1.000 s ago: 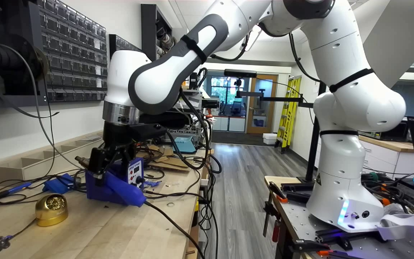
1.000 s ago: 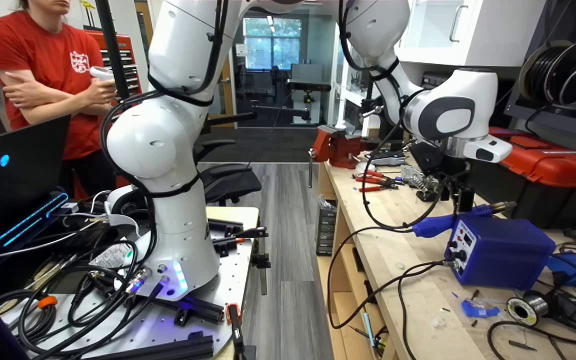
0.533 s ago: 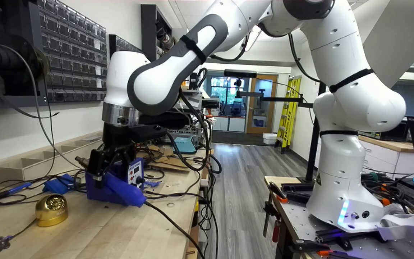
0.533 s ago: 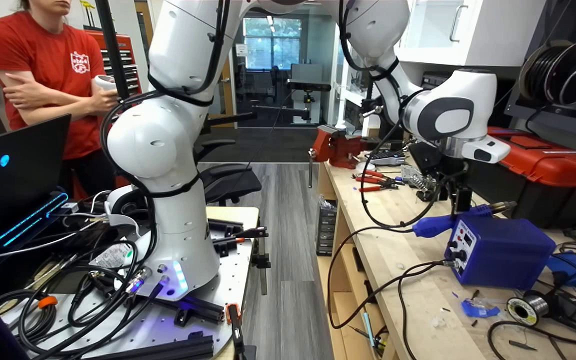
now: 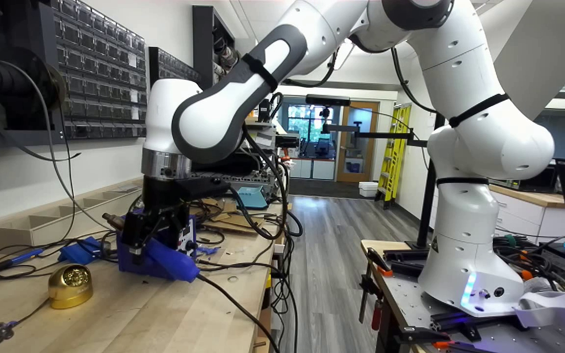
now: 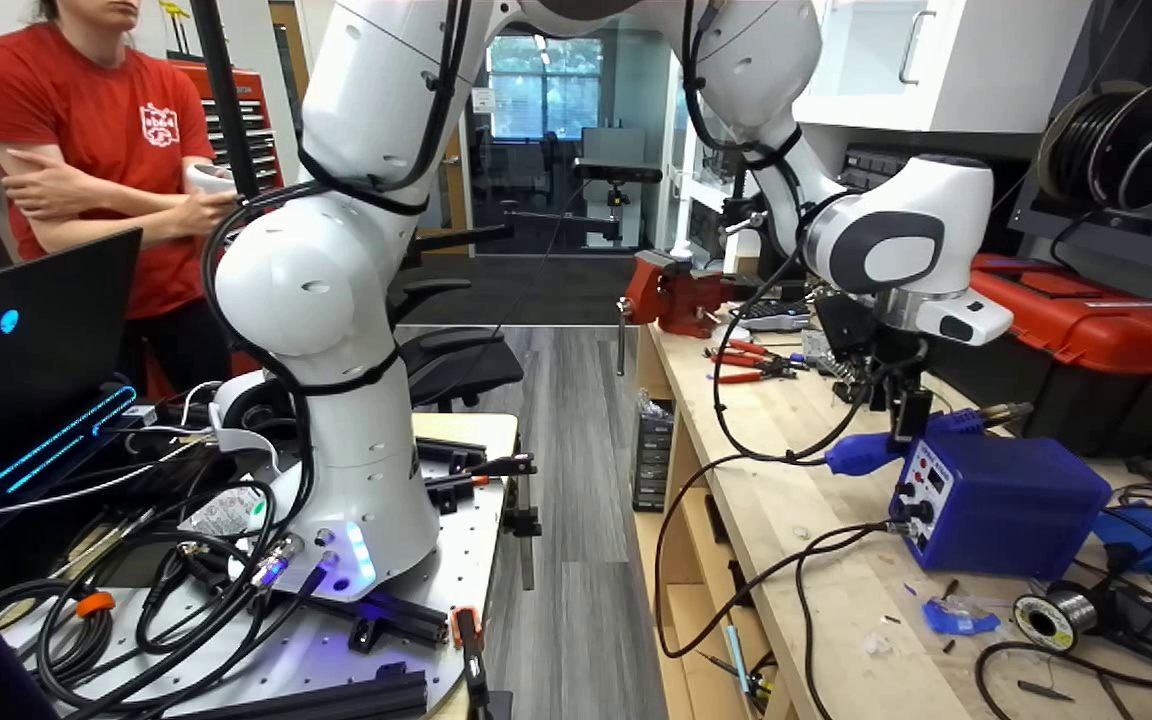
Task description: Put the blue object on the work bench
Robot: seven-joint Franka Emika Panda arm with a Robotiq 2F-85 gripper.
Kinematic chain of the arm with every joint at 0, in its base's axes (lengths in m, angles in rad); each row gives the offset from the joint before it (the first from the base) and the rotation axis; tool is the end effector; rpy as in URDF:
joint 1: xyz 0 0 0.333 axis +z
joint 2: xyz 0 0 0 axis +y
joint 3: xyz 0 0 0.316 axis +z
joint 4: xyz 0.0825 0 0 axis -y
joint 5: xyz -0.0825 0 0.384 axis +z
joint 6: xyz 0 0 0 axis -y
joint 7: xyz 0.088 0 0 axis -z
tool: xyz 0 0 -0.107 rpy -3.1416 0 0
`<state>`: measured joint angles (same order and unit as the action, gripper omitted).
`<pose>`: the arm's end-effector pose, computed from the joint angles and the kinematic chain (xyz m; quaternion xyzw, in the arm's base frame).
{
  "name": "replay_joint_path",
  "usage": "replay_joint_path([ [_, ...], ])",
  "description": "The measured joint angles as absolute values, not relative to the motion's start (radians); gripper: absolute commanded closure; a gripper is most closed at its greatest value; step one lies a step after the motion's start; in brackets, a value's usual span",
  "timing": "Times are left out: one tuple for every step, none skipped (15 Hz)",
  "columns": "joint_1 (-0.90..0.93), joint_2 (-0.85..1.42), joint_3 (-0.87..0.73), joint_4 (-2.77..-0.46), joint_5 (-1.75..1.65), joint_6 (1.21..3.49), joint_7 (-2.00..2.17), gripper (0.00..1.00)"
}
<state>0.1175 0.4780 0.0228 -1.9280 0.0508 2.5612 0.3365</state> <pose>0.6349 0.0881 0.2542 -0.9896 0.1193 -0.0704 0.0384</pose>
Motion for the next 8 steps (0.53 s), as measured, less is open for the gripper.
replay_joint_path([
  [0.118,0.484,0.022,-1.928,0.052,2.559,0.336,0.0],
  [0.118,0.49,0.019,-1.928,0.052,2.559,0.336,0.0],
  [0.117,0.496,0.015,-1.928,0.052,2.559,0.336,0.0],
  [0.116,0.502,0.01,-1.928,0.052,2.559,0.336,0.25],
  [0.116,0.507,0.005,-1.928,0.052,2.559,0.336,0.26],
  [0.116,0.509,0.004,-1.927,0.052,2.559,0.336,0.32],
  [0.116,0.509,0.004,-1.926,0.052,2.559,0.336,0.4],
  [0.116,0.509,0.005,-1.926,0.052,2.559,0.335,0.46],
])
